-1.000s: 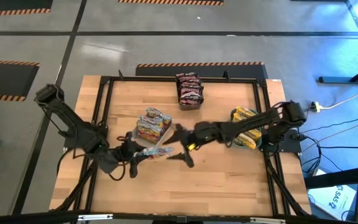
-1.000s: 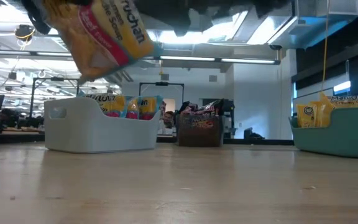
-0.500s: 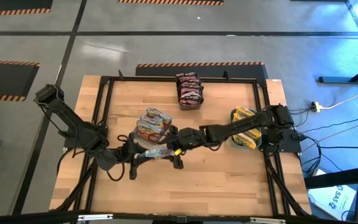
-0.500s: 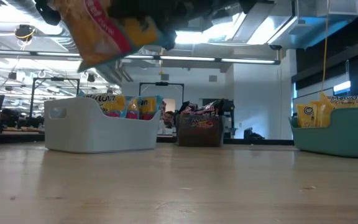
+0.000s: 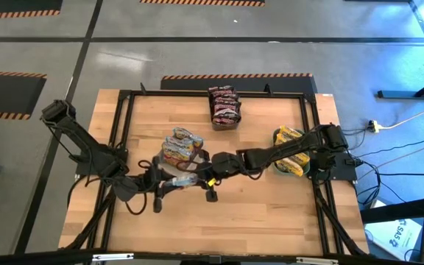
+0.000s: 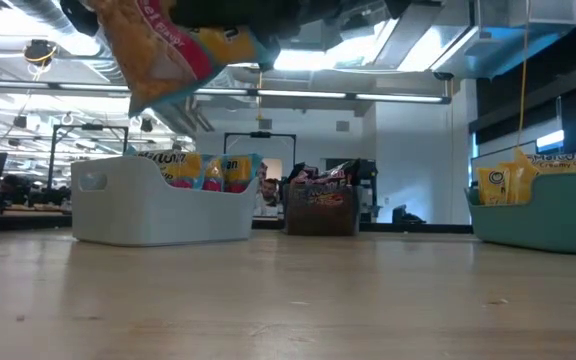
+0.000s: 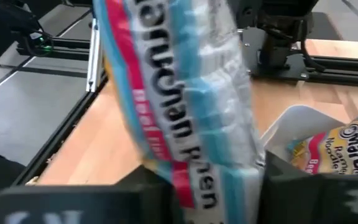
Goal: Sort Maruchan noodles
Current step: Put the blue noodle pack into the gray bin
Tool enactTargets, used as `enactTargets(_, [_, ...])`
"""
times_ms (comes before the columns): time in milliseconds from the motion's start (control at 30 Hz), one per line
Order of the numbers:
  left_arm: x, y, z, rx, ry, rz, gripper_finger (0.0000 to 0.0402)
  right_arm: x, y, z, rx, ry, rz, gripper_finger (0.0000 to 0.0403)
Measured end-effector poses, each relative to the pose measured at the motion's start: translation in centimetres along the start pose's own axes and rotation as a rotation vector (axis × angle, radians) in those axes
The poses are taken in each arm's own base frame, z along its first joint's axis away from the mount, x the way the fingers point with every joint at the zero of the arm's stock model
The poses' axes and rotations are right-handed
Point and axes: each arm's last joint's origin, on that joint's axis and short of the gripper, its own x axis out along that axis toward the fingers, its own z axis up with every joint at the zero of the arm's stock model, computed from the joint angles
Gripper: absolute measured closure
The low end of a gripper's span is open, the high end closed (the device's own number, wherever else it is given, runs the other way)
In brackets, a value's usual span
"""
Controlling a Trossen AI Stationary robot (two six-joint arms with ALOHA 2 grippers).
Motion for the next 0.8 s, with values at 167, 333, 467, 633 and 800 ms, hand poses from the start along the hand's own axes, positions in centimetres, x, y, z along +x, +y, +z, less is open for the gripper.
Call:
enactTargets(167, [0.0,0.2,0.0,-0.01,-0.014,0.049,0.0293,0.0,-0.1,0.0,-0.002,-0.001,-0.011,0.0317])
enactTargets(333, [-1.1,0.7,0.4,-0.003,-0.001,0.03,0.027,0.0,-0.2,0.1,0.025,0.001,-0.024,0.031])
enactTargets(467, [-3.1,2.0,1.0,-0.011,0.031,0.011,0.0244,-0.2,-0.3,1.1,0.025,0.041,-0.056,0.0313])
enactTargets(633, [-5.6,3.7,1.3,0.015,0.147,-0.149,0.0235,-0.9,-1.1,3.2,0.029,0.116,-0.15,0.0312])
enactTargets(800, [-7.3,5.6,1.5,0.029,0.181,-0.158,0.0238,-1.5,-4.0,4.6,0.15,0.097,-0.196,0.0312])
